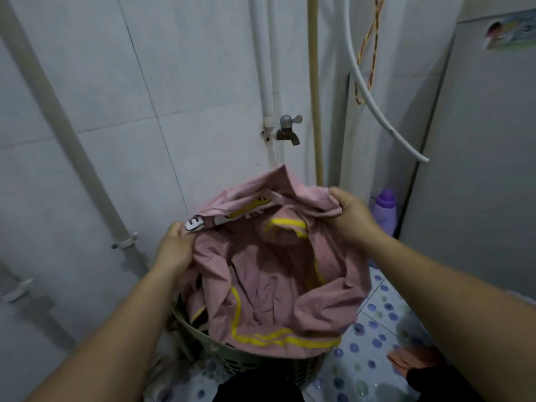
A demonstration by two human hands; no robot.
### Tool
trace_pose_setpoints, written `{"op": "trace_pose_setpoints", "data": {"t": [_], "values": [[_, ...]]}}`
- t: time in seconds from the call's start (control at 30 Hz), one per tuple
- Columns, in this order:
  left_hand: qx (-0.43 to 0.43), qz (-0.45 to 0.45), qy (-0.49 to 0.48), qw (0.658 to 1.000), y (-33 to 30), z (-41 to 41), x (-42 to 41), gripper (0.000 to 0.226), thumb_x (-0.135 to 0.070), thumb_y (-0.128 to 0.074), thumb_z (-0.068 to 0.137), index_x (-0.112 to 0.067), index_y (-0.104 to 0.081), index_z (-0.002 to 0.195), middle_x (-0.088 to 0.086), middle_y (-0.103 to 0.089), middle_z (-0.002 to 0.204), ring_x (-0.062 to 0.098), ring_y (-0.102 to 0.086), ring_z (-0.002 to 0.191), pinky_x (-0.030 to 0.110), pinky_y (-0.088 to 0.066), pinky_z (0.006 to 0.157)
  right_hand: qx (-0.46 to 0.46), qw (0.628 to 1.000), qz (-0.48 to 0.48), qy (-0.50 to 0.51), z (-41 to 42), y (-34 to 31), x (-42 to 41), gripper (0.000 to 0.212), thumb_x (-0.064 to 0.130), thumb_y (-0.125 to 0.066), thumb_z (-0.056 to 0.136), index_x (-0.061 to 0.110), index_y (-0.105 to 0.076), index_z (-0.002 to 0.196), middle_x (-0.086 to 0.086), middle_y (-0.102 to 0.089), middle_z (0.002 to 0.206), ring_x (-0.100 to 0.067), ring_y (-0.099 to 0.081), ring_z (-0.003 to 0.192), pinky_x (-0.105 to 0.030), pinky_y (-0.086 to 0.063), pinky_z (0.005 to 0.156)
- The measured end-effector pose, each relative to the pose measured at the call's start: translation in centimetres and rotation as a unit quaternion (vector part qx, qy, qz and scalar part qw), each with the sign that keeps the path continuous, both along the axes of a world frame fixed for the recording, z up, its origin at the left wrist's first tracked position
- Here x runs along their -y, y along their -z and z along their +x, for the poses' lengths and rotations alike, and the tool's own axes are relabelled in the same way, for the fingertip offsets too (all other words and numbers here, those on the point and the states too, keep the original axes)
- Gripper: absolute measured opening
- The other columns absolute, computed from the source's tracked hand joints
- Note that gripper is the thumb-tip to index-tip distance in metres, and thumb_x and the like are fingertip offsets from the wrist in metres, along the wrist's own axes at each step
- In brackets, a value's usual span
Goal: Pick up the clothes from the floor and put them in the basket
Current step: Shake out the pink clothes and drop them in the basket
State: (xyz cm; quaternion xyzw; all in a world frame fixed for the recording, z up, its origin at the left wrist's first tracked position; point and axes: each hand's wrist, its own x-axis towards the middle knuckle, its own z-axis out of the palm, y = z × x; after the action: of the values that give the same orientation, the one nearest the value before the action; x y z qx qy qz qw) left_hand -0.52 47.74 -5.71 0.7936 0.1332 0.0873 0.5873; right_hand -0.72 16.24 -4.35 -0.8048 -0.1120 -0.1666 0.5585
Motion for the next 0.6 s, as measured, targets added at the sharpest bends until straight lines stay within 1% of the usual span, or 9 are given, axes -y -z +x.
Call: {"op": "trace_pose_setpoints", "data": {"t": [0.03, 0.07, 0.13, 0.23, 0.3, 0.33, 0.47, 0.53, 0.6], "values": [[0.002, 0.08, 0.03, 0.996, 0.6, 0.1, -0.1, 0.003, -0.015, -0.059, 0.089, -0.014, -0.059, 0.087, 0.027, -0.061, 0.112, 0.037, -0.06, 0.108, 0.049, -0.046, 0.096, -0.027, 0.999, -0.042, -0.005, 0.4, 1.1, 0.1, 0.026, 0.003, -0.067, 0.083, 0.016, -0.066, 0.106, -0.003, -0.07, 0.101, 0.0, -0.062, 0.089, -0.022, -0.05, 0.088], [0.014, 0.157, 0.06, 0.986, 0.8, 0.1, 0.1, 0.011, -0.01, -0.061, 0.088, -0.002, -0.062, 0.096, 0.029, -0.055, 0.125, 0.038, -0.052, 0.122, 0.039, -0.04, 0.101, -0.042, 0.996, -0.08, -0.012, 0.7, 1.9, 0.1, 0.026, 0.012, -0.07, 0.082, 0.017, -0.066, 0.107, -0.005, -0.071, 0.106, -0.009, -0.062, 0.096, -0.031, -0.049, 0.094], [0.031, 0.27, 0.146, 0.951, 1.1, -0.3, 1.0, 0.044, -0.023, -0.066, 0.082, 0.005, -0.06, 0.116, 0.024, -0.032, 0.151, 0.031, -0.024, 0.145, 0.025, -0.023, 0.112, -0.048, 0.988, -0.148, -0.025, 0.9, 3.4, -0.4, 0.025, 0.03, -0.067, 0.081, 0.019, -0.066, 0.104, -0.002, -0.071, 0.103, -0.016, -0.063, 0.098, -0.035, -0.049, 0.093], [-0.009, 0.458, 0.283, 0.843, 2.5, -0.3, 2.0, 0.079, -0.064, -0.038, 0.067, -0.015, -0.058, 0.125, 0.012, -0.007, 0.161, 0.03, 0.0, 0.15, 0.038, -0.009, 0.121, -0.04, 0.964, -0.256, -0.067, 0.4, 4.8, -2.1, 0.014, 0.024, -0.058, 0.083, 0.018, -0.067, 0.092, -0.003, -0.068, 0.096, -0.015, -0.057, 0.09, -0.029, -0.043, 0.082], [-0.079, 0.552, 0.34, 0.757, 3.3, -0.6, 2.8, 0.057, -0.06, -0.041, 0.082, -0.022, -0.057, 0.122, 0.001, 0.004, 0.162, 0.03, 0.01, 0.149, 0.052, -0.012, 0.119, -0.052, 0.922, -0.368, -0.109, -0.1, 5.9, -3.1, 0.021, 0.024, -0.06, 0.079, 0.021, -0.065, 0.1, -0.01, -0.065, 0.107, -0.016, -0.053, 0.096, -0.031, -0.044, 0.085], [-0.096, 0.57, 0.364, 0.73, 3.6, -1.0, 3.5, 0.042, -0.05, -0.044, 0.09, -0.023, -0.056, 0.121, -0.004, 0.007, 0.162, 0.03, 0.011, 0.149, 0.058, -0.013, 0.117, -0.074, 0.891, -0.429, -0.133, -0.3, 6.5, -3.5, 0.029, 0.026, -0.063, 0.079, 0.022, -0.062, 0.108, -0.011, -0.062, 0.113, -0.02, -0.053, 0.101, -0.033, -0.044, 0.088], [-0.169, 0.601, 0.439, 0.646, 5.4, -1.8, 4.7, 0.035, -0.038, -0.047, 0.095, -0.028, -0.05, 0.128, -0.009, -0.008, 0.16, 0.03, 0.002, 0.149, 0.069, -0.014, 0.108, -0.147, 0.785, -0.562, -0.215, -1.5, 8.3, -5.4, 0.059, 0.036, -0.062, 0.084, 0.023, -0.041, 0.138, -0.013, -0.049, 0.133, -0.031, -0.045, 0.123, -0.038, -0.04, 0.101], [-0.22, 0.612, 0.461, 0.604, 6.4, -2.0, 4.7, 0.034, -0.036, -0.048, 0.094, -0.029, -0.052, 0.126, -0.002, -0.028, 0.154, 0.029, -0.015, 0.144, 0.062, -0.022, 0.108, -0.174, 0.756, -0.583, -0.243, -1.6, 8.7, -6.0, 0.066, 0.032, -0.062, 0.086, 0.023, -0.034, 0.144, -0.013, -0.045, 0.14, -0.031, -0.041, 0.128, -0.04, -0.038, 0.106], [-0.23, 0.611, 0.477, 0.588, 7.3, -2.3, 4.7, 0.028, -0.033, -0.046, 0.093, -0.025, -0.058, 0.117, 0.006, -0.047, 0.141, 0.03, -0.038, 0.13, 0.046, -0.035, 0.107, -0.205, 0.74, -0.578, -0.277, -1.8, 8.5, -6.4, 0.068, 0.028, -0.065, 0.084, 0.027, -0.035, 0.145, -0.01, -0.045, 0.143, -0.03, -0.043, 0.129, -0.04, -0.038, 0.106]]}}
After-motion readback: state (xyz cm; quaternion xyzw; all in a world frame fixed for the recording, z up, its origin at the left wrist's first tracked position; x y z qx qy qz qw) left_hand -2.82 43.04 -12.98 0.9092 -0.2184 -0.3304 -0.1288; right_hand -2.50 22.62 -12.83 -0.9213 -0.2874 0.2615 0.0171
